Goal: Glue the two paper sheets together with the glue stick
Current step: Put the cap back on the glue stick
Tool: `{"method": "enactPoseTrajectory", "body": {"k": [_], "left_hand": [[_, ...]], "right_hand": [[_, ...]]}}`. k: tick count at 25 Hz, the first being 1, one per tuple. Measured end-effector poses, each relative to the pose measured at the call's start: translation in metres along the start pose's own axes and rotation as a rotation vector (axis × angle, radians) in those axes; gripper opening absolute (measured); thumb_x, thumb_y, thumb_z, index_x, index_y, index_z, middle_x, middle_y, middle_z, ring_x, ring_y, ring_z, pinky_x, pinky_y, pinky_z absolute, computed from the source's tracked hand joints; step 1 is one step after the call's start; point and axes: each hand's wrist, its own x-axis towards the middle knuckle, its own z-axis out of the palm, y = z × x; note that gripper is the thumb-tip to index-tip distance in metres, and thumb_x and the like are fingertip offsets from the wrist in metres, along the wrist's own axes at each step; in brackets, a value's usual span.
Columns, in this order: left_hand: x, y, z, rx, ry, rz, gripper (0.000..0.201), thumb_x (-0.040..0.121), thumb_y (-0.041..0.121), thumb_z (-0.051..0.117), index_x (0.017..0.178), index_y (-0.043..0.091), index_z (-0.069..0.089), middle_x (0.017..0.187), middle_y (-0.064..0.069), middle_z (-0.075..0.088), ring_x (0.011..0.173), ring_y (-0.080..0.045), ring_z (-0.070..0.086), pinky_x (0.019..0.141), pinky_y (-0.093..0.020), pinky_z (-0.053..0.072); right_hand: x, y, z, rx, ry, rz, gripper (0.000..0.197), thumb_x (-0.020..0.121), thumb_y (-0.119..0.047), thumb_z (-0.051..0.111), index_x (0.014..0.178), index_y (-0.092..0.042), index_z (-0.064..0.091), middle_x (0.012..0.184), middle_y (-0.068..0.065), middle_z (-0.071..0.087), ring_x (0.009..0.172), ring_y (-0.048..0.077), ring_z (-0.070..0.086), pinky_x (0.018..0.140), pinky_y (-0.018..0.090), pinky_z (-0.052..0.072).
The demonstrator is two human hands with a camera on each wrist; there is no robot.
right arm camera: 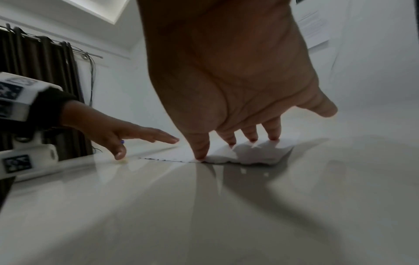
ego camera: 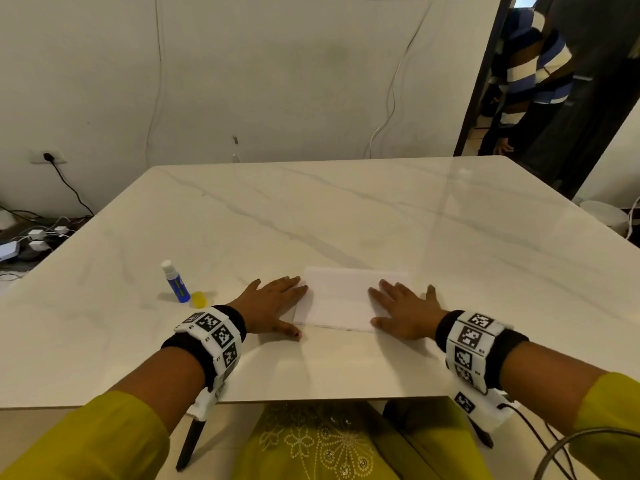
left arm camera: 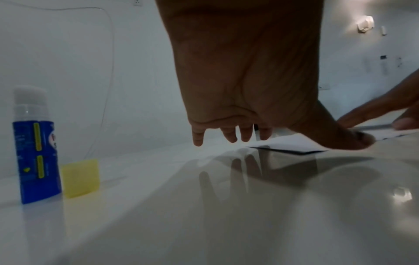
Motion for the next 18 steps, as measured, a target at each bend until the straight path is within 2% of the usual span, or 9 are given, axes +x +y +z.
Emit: {"method": "enactPoseTrajectory", "body": {"k": [2,3,5,7,9,11,13,15,18], "left_hand": [[0.001,-0.003,0.003,-0.028,0.139,-0.021,0.083,0.081,0.060,0.052,0.148,0.028,0.016,0.158,0.003,0.011,0.145,-0.017,0.015,0.116,-0.043,0.013],[0.000,-0.006,0.004,-0.037,0.253,-0.028,0.075,0.080,0.060,0.052,0.144,0.028,0.030,0.154,0.002,0.026,0.140,-0.019,0.029,0.111,-0.042,0.022],[-0.008,-0.011,0.003,-0.077,0.592,-0.050,0.056,0.076,0.058,0.048,0.121,0.027,0.058,0.126,-0.002,0.058,0.115,-0.026,0.055,0.094,-0.040,0.036],[-0.023,-0.026,-0.004,-0.172,0.968,-0.174,0.038,0.076,0.048,0.052,0.102,0.026,0.068,0.103,-0.003,0.064,0.097,-0.030,0.059,0.081,-0.040,0.038],[-0.041,-0.043,-0.015,-0.299,1.171,-0.398,0.031,0.076,0.033,0.063,0.105,0.024,0.066,0.108,-0.008,0.058,0.102,-0.034,0.052,0.081,-0.041,0.034],[-0.056,-0.059,-0.022,-0.389,1.139,-0.649,0.050,0.072,0.023,0.071,0.120,0.020,0.055,0.124,-0.014,0.046,0.114,-0.037,0.041,0.087,-0.045,0.032],[-0.064,-0.080,-0.017,-0.508,1.010,-0.815,0.074,0.068,0.018,0.076,0.133,0.015,0.040,0.136,-0.018,0.034,0.122,-0.039,0.033,0.093,-0.050,0.032],[-0.067,-0.099,-0.004,-0.734,0.920,-0.847,0.087,0.067,0.012,0.079,0.138,0.011,0.030,0.138,-0.021,0.034,0.126,-0.041,0.034,0.098,-0.052,0.033],[-0.065,-0.114,0.015,-1.154,0.859,-0.768,0.085,0.071,0.001,0.075,0.139,0.007,0.025,0.132,-0.023,0.049,0.122,-0.039,0.047,0.100,-0.046,0.036]], "right_hand": [[0.006,0.014,-0.004,0.022,0.006,0.021,0.068,0.093,-0.055,0.025,0.149,-0.031,-0.005,0.160,-0.004,-0.012,0.148,0.021,-0.004,0.111,0.066,-0.001],[0.008,0.019,-0.006,0.032,0.005,0.022,0.067,0.093,-0.054,0.026,0.149,-0.031,-0.005,0.160,-0.004,-0.012,0.148,0.021,-0.005,0.111,0.066,-0.001],[0.013,0.025,-0.012,0.044,0.019,0.021,0.066,0.094,-0.051,0.029,0.149,-0.031,-0.001,0.160,-0.004,-0.011,0.148,0.023,-0.005,0.111,0.067,-0.002],[0.018,0.018,-0.020,0.073,0.098,0.011,0.064,0.094,-0.049,0.032,0.149,-0.031,0.006,0.160,-0.003,-0.007,0.148,0.025,-0.002,0.110,0.067,0.000],[0.021,-0.003,-0.031,0.146,0.212,-0.022,0.061,0.092,-0.047,0.037,0.147,-0.029,0.018,0.160,-0.002,0.005,0.147,0.025,0.010,0.111,0.065,0.004],[0.024,-0.033,-0.042,0.257,0.274,-0.098,0.058,0.091,-0.047,0.043,0.143,-0.026,0.029,0.157,-0.001,0.019,0.141,0.026,0.025,0.112,0.059,0.011],[0.026,-0.068,-0.050,0.382,0.279,-0.188,0.052,0.090,-0.045,0.046,0.138,-0.025,0.038,0.151,0.001,0.032,0.136,0.027,0.034,0.113,0.052,0.020],[0.026,-0.099,-0.053,0.512,0.272,-0.284,0.047,0.090,-0.041,0.049,0.133,-0.022,0.044,0.144,0.004,0.041,0.132,0.025,0.039,0.110,0.044,0.029],[0.025,-0.130,-0.054,0.625,0.233,-0.389,0.042,0.091,-0.033,0.052,0.129,-0.017,0.049,0.138,0.007,0.047,0.126,0.024,0.044,0.102,0.031,0.035]]}}
